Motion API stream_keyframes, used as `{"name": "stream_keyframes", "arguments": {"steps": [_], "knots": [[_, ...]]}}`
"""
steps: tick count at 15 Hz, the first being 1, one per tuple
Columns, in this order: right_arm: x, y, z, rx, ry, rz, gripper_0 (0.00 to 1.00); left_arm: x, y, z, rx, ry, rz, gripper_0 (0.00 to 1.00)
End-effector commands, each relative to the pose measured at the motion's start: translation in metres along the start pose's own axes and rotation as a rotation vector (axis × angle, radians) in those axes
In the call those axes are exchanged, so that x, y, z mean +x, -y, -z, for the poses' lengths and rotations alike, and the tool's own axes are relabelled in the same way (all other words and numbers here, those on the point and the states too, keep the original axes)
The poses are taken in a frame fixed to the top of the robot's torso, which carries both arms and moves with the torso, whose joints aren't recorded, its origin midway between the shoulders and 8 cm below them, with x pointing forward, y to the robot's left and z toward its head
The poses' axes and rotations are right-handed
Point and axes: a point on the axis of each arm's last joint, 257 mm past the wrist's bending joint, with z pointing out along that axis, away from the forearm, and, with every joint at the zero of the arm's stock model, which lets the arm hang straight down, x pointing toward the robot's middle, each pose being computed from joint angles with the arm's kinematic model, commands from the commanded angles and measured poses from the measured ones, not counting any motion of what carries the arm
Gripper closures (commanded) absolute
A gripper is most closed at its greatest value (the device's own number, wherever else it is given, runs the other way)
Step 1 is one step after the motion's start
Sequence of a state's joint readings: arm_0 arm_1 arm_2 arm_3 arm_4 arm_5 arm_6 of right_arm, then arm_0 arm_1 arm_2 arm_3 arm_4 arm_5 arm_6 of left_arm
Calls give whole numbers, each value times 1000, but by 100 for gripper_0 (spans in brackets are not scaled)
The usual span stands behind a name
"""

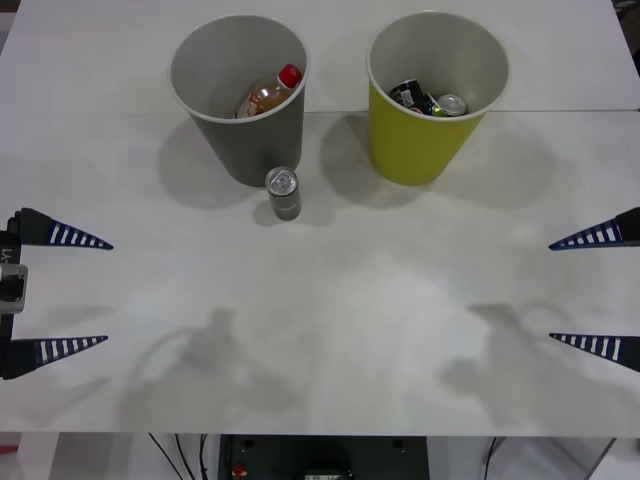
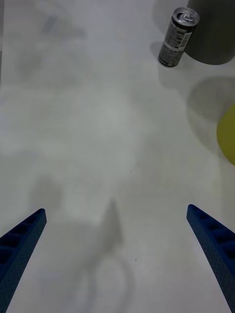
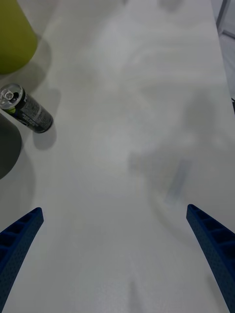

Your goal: Put the can into the green bin and the plastic bottle into the gray bin

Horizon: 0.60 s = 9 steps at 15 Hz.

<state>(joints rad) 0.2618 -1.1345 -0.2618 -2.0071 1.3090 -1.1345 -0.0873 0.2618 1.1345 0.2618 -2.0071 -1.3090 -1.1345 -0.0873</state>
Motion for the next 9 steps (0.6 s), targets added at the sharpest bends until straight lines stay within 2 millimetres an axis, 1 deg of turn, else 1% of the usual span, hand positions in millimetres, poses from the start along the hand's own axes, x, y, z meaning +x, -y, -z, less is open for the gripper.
{"name": "stream_keyframes", "arguments": {"steps": [1, 2, 3, 8, 9], "knots": [[0, 0, 0, 0, 0, 0, 0, 0, 0, 0, 0, 0, 0, 0], [0, 0, 0, 0, 0, 0, 0, 8, 14, -6, 26, -5, 27, 0], [0, 0, 0, 0, 0, 0, 0, 8, 16, -6, 36, -5, 30, 0], [0, 0, 0, 0, 0, 0, 0, 5, 9, -5, 32, -12, 24, 0], [0, 0, 0, 0, 0, 0, 0, 3, 4, -5, 14, -15, 34, 0]]}}
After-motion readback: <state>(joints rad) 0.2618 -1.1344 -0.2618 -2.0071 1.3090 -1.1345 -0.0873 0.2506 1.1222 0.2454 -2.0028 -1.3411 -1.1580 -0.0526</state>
